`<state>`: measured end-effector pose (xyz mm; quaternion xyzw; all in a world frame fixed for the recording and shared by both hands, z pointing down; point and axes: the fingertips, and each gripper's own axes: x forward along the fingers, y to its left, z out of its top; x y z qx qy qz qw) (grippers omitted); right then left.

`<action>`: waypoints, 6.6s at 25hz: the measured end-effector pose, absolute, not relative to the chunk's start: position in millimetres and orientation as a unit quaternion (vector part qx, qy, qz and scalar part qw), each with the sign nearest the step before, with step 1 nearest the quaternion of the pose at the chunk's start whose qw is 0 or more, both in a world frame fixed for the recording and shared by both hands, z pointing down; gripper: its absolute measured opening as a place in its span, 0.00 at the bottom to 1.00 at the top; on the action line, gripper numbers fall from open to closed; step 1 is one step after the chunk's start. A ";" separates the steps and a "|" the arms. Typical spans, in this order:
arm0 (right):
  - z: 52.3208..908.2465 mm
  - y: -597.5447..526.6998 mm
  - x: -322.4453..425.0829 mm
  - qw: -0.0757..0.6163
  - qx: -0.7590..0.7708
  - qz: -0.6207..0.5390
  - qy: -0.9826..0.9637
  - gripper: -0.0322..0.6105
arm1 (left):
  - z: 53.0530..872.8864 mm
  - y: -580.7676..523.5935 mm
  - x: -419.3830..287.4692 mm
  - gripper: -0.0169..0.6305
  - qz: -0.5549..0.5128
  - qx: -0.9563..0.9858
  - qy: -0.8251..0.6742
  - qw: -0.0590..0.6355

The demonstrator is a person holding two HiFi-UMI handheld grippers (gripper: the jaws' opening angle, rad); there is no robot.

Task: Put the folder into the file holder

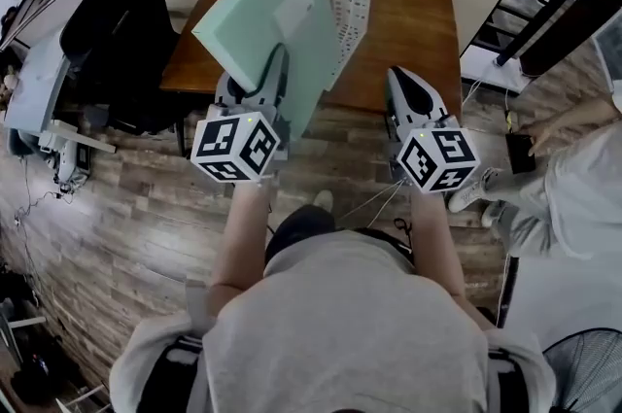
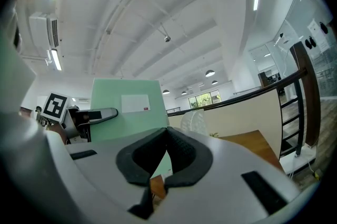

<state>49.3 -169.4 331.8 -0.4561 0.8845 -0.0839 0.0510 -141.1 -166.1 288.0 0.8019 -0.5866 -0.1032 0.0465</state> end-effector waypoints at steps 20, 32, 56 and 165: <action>344.2 -235.5 36.4 0.046 -0.529 -0.075 0.844 0.06 | 307.7 -250.1 -138.5 0.29 -0.087 0.833 -0.546 0.026; 359.2 -243.5 43.9 0.030 -0.537 -0.087 0.838 0.06 | 310.3 -263.5 -124.7 0.29 -0.090 0.831 -0.549 0.016; 349.5 -282.9 48.3 0.011 -0.479 -0.080 0.874 0.06 | 310.7 -308.6 -99.0 0.29 -0.077 0.828 -0.556 -0.003; 402.6 -341.1 45.5 -0.008 -0.441 -0.161 0.883 0.06 | 393.8 -369.1 -88.5 0.31 -0.051 0.825 -0.555 0.093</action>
